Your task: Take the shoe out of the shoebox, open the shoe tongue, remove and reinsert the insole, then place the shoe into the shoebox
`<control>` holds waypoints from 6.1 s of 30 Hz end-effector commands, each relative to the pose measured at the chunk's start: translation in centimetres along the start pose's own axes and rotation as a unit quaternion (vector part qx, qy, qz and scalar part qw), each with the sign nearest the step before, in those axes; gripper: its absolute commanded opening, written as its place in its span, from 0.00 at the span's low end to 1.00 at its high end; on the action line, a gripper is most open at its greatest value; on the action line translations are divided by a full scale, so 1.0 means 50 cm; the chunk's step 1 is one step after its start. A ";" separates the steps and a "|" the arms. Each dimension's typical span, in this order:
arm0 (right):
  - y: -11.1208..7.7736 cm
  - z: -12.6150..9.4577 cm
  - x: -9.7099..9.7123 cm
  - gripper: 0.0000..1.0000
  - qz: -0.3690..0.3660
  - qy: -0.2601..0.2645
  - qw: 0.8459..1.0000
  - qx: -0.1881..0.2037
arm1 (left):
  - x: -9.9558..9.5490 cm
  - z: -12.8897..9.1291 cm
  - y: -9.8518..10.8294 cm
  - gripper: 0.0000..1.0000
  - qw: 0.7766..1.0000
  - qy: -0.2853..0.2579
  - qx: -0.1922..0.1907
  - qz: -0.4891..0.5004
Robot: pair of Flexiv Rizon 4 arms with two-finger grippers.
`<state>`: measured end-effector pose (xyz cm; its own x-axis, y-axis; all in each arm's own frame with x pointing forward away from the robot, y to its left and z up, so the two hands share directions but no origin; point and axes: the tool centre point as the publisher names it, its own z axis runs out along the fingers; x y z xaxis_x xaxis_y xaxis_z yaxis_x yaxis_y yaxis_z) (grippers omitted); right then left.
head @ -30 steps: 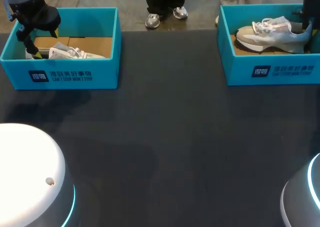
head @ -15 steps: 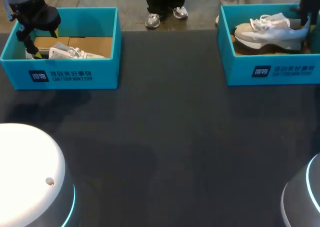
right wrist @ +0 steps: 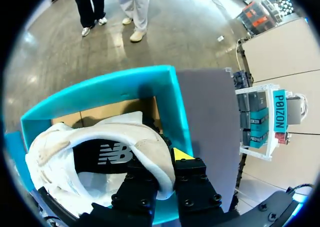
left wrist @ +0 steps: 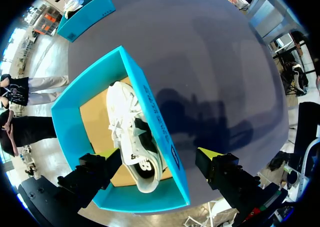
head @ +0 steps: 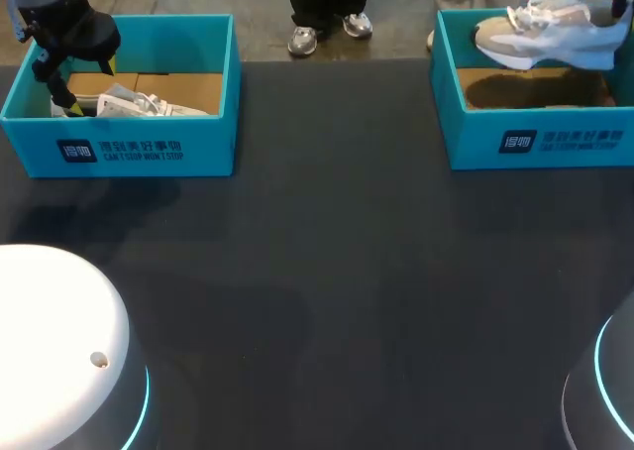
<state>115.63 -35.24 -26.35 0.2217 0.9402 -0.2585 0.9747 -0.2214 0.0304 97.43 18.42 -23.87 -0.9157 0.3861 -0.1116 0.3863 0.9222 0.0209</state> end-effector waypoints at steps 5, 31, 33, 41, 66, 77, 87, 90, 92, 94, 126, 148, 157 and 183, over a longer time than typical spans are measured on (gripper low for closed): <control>-0.010 -0.122 -0.018 0.00 -0.010 -0.004 1.000 -0.010 | 0.003 0.000 -0.001 1.00 1.000 -0.001 -0.001 0.000; -0.016 -0.200 -0.012 0.00 -0.014 0.000 1.000 -0.015 | 0.003 0.000 -0.001 1.00 1.000 -0.001 -0.001 0.000; -0.016 -0.200 -0.012 0.00 -0.014 0.000 1.000 -0.015 | 0.003 0.000 -0.001 1.00 1.000 -0.001 -0.001 0.000; -0.022 -0.201 -0.014 0.00 -0.013 -0.001 1.000 -0.017 | 0.003 0.000 -0.001 1.00 1.000 -0.001 -0.001 0.000; -0.230 -0.262 0.103 0.00 -0.027 -0.029 0.999 -0.025 | 0.003 0.000 -0.001 1.00 1.000 -0.001 -0.001 0.000; -0.334 -0.303 0.177 0.00 -0.025 -0.031 0.998 -0.040 | 0.003 0.000 -0.001 1.00 1.000 -0.001 -0.001 0.000; -0.453 -0.361 0.252 0.00 -0.018 -0.050 0.997 -0.056 | 0.003 0.000 -0.001 1.00 1.000 -0.001 -0.001 0.000; -0.490 -0.373 0.271 0.00 -0.019 -0.048 0.997 -0.058 | 0.003 0.000 -0.001 1.00 1.000 -0.001 -0.001 0.000; -0.517 -0.379 0.285 0.00 -0.019 -0.045 0.997 -0.057 | 0.003 0.000 -0.001 1.00 1.000 -0.001 -0.001 0.000; -0.544 -0.385 0.297 0.00 -0.018 -0.043 0.997 -0.057 | 0.003 0.000 -0.001 1.00 1.000 -0.001 -0.001 0.000; -0.946 -0.368 0.498 0.00 -0.017 -0.050 0.999 0.001 | 0.003 0.000 -0.001 1.00 1.000 -0.001 -0.001 0.000; -1.073 -0.319 0.601 0.00 -0.011 -0.120 0.993 0.023 | 0.003 0.000 -0.001 1.00 1.000 -0.001 -0.001 0.000; -1.047 -0.238 0.636 0.00 -0.007 -0.145 0.989 0.021 | 0.003 0.000 -0.001 1.00 1.000 -0.001 -0.001 0.000; -1.007 -0.059 0.652 0.00 0.035 -0.094 0.995 0.008 | 0.003 0.000 -0.001 1.00 1.000 -0.001 -0.001 0.000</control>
<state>74.18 7.48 -32.76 0.2488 0.8610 -0.4436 0.9638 -0.2656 0.0250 97.43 18.42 -23.87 -0.9157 0.3861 -0.1116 0.3862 0.9222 0.0210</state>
